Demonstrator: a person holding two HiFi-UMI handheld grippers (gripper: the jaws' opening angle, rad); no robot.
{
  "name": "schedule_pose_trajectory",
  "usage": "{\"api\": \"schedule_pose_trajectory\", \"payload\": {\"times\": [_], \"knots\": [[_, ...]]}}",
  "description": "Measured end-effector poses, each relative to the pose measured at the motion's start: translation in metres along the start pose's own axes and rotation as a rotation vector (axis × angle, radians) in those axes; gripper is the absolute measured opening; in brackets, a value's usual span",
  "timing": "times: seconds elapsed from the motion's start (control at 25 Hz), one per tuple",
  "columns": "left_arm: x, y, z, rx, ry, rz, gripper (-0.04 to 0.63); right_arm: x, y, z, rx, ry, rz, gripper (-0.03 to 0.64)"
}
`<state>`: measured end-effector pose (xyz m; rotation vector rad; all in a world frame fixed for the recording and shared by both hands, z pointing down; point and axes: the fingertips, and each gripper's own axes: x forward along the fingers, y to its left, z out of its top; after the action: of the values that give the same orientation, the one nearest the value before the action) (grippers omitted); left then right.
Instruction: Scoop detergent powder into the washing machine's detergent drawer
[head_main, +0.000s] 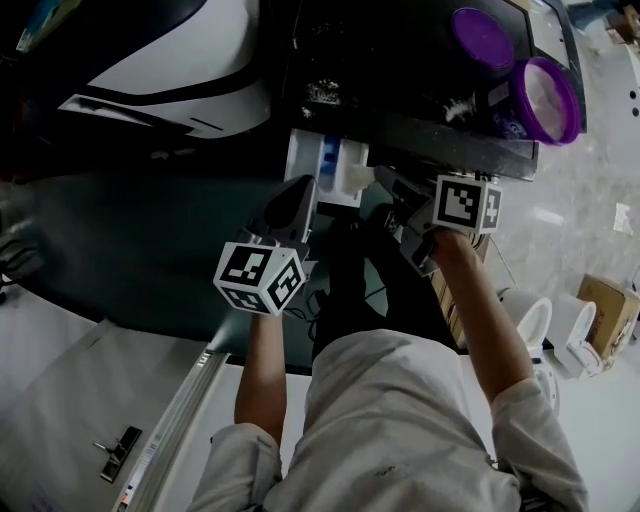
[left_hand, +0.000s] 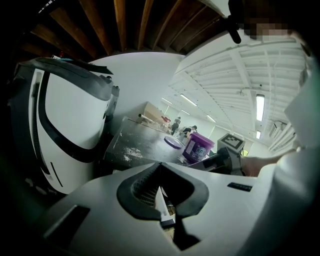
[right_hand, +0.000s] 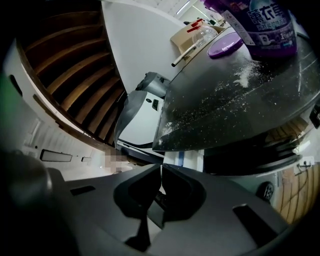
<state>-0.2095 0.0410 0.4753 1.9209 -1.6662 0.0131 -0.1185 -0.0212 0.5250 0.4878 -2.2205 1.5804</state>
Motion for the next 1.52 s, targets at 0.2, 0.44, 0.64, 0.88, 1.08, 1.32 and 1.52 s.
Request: {"api": "schedule_pose_trajectory", "payload": {"times": [0.2, 0.44, 0.64, 0.88, 1.08, 1.32, 1.52], "knots": [[0.001, 0.006, -0.009, -0.002, 0.006, 0.0, 0.02, 0.015, -0.011, -0.009, -0.036, 0.02, -0.032, 0.011], [-0.002, 0.013, -0.022, -0.013, 0.023, 0.012, 0.02, 0.025, -0.023, -0.018, -0.09, 0.033, -0.069, 0.011], [-0.003, 0.02, -0.029, -0.027, 0.028, 0.028, 0.02, 0.03, -0.027, -0.018, -0.217, 0.04, -0.115, 0.011], [-0.003, 0.022, -0.031, -0.024, 0.032, 0.03, 0.02, 0.035, -0.026, -0.023, -0.401, 0.066, -0.166, 0.011], [-0.004, 0.023, -0.031, -0.021, 0.033, 0.031, 0.019, 0.037, -0.026, -0.027, -0.533, 0.064, -0.21, 0.011], [-0.006, 0.025, -0.033, -0.025, 0.033, 0.035, 0.019, 0.039, -0.021, -0.03, -0.7, 0.064, -0.25, 0.011], [-0.008, 0.026, -0.034, -0.027, 0.033, 0.036, 0.02, 0.04, -0.016, -0.034, -0.813, 0.072, -0.275, 0.011]]}}
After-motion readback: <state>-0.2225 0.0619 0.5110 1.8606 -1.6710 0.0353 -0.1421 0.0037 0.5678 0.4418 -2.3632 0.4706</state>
